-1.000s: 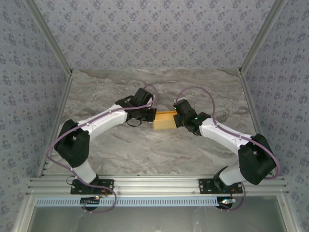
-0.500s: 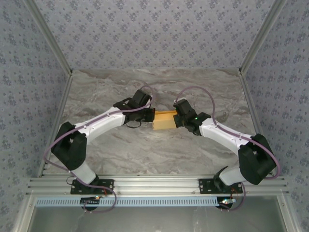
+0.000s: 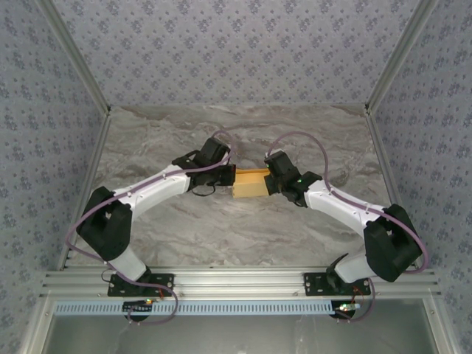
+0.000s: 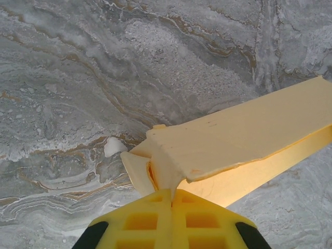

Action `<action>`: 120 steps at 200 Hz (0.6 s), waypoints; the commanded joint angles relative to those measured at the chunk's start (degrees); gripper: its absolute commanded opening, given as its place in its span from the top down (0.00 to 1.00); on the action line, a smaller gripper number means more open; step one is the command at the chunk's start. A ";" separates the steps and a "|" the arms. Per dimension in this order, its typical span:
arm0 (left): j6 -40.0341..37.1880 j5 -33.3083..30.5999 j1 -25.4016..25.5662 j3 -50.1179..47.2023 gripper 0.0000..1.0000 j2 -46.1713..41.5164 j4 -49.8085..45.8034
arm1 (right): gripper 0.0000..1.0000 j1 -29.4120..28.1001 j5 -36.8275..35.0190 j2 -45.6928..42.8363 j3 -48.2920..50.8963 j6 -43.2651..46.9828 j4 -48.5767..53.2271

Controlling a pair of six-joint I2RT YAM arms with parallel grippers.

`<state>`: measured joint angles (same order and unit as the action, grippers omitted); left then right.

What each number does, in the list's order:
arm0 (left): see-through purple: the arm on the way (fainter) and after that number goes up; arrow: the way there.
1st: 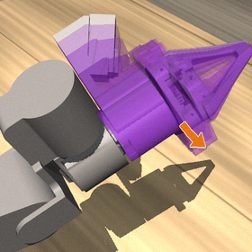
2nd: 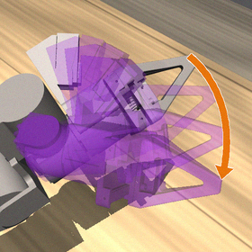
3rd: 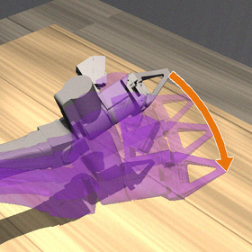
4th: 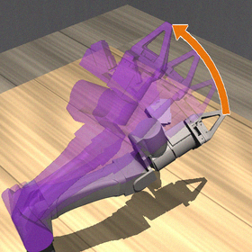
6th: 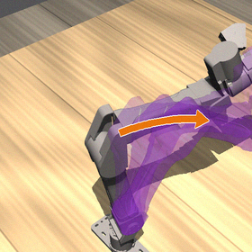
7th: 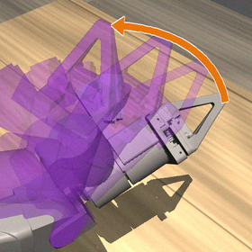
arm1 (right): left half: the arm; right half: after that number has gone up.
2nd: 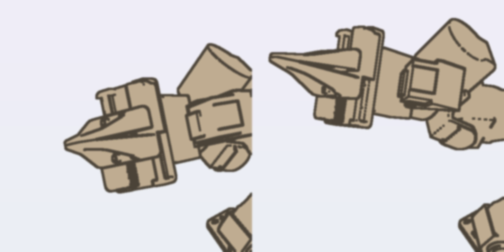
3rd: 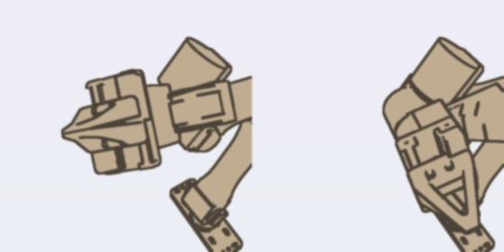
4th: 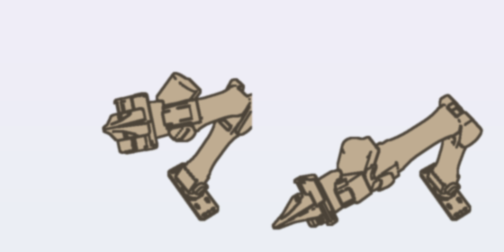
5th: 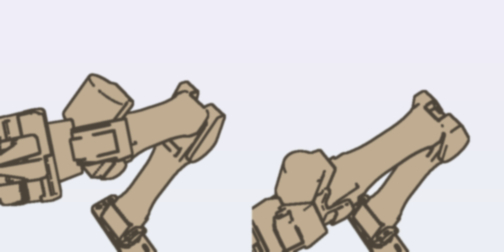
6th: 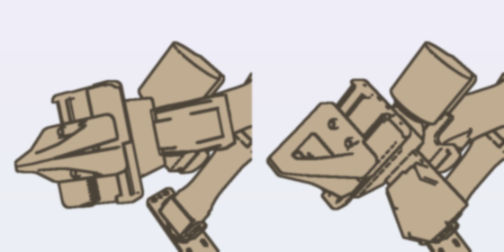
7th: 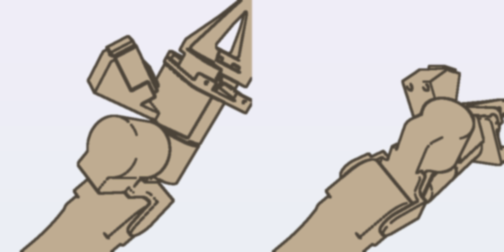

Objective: Fold the paper box

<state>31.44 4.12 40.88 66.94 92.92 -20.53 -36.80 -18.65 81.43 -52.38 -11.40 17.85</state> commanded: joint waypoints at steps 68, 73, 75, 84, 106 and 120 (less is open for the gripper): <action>6.28 -3.68 -0.54 -7.93 1.00 -5.82 7.61 | 1.00 -0.27 1.16 0.67 1.49 -0.90 4.22; 6.59 -3.76 -0.47 -8.36 1.00 -5.98 8.06 | 1.00 -0.25 1.16 0.66 1.49 -0.91 4.18; 6.61 -3.81 -0.48 -8.48 1.00 -6.02 8.19 | 1.00 -0.24 1.16 0.66 1.49 -0.91 4.14; 6.82 -3.81 -0.52 -9.04 1.00 -6.02 8.56 | 1.00 -0.26 1.08 0.67 1.49 -0.86 4.13; 6.68 -2.32 -0.53 -9.29 1.00 -5.21 9.33 | 1.00 -0.28 1.16 0.78 1.62 -0.99 4.06; 6.50 -1.28 -0.24 -9.07 1.00 -4.84 10.00 | 1.00 -0.22 1.16 0.77 1.62 -0.99 4.06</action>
<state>37.12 3.18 40.88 58.57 88.40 -11.51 -36.97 -17.80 81.43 -52.34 -11.42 17.54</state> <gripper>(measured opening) 0.042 0.051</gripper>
